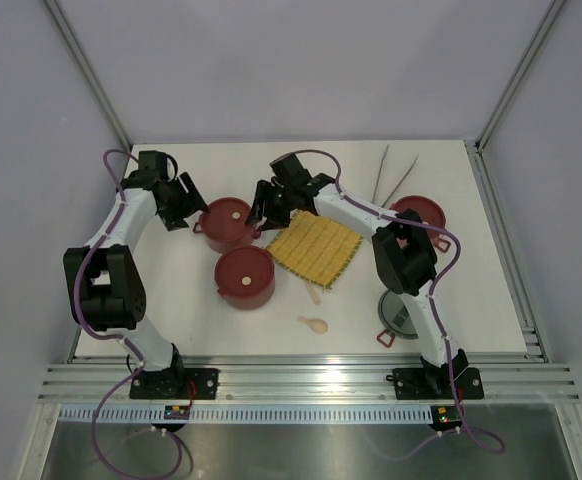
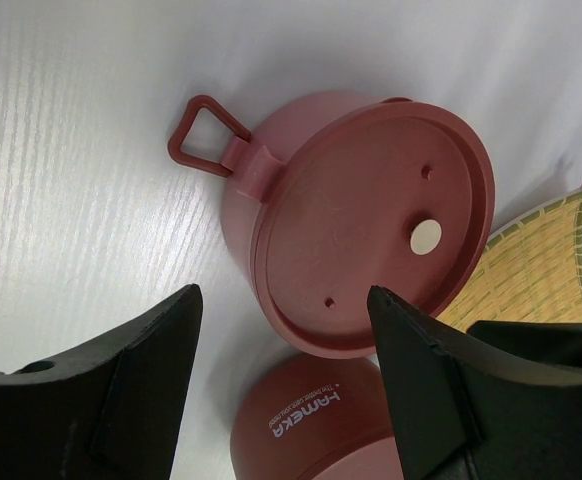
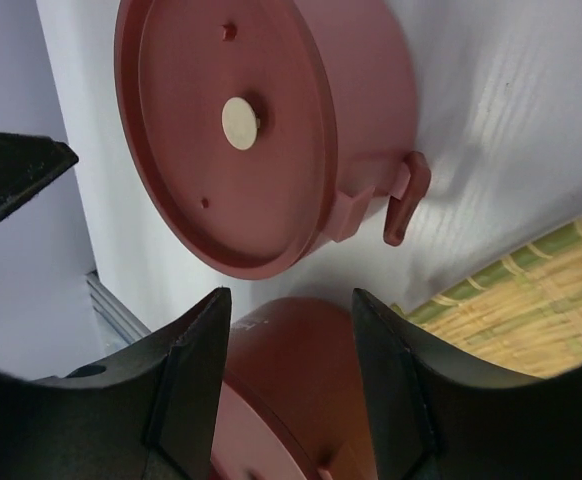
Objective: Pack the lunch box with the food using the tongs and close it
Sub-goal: Pick up the packing box from the center of the board.
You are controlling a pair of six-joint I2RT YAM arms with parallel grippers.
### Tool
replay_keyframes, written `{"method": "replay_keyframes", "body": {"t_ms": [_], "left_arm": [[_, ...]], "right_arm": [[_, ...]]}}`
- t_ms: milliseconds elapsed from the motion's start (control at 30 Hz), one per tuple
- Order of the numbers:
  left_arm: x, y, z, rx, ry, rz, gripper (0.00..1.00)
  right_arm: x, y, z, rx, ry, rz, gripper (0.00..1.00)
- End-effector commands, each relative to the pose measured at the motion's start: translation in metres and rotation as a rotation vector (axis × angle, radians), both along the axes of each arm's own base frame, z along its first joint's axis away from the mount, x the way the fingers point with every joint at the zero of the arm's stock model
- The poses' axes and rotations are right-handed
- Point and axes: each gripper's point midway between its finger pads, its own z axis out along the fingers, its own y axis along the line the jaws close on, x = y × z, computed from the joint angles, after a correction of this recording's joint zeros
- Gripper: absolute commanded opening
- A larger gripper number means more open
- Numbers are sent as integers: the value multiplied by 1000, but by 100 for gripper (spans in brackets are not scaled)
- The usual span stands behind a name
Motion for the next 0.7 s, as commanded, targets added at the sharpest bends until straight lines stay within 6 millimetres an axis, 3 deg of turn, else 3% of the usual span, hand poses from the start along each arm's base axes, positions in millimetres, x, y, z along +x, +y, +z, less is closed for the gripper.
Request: {"method": "replay_keyframes", "body": {"t_ms": [0,300,500,667], "left_arm": [[0,-1,17,-11,-46,-5,70],[-6,-3,29,-26,-69,-3,70],[-11,-2,25,-19,-56,3,70],[-14,0,24,-15,-52,5,70]], "right_arm": [[0,24,10,133,46,-32,59],[9,32,-13,153,89,-89,60],[22,36,-22,134,73,-105,57],[34,38,-15,155,37,-114,51]]}}
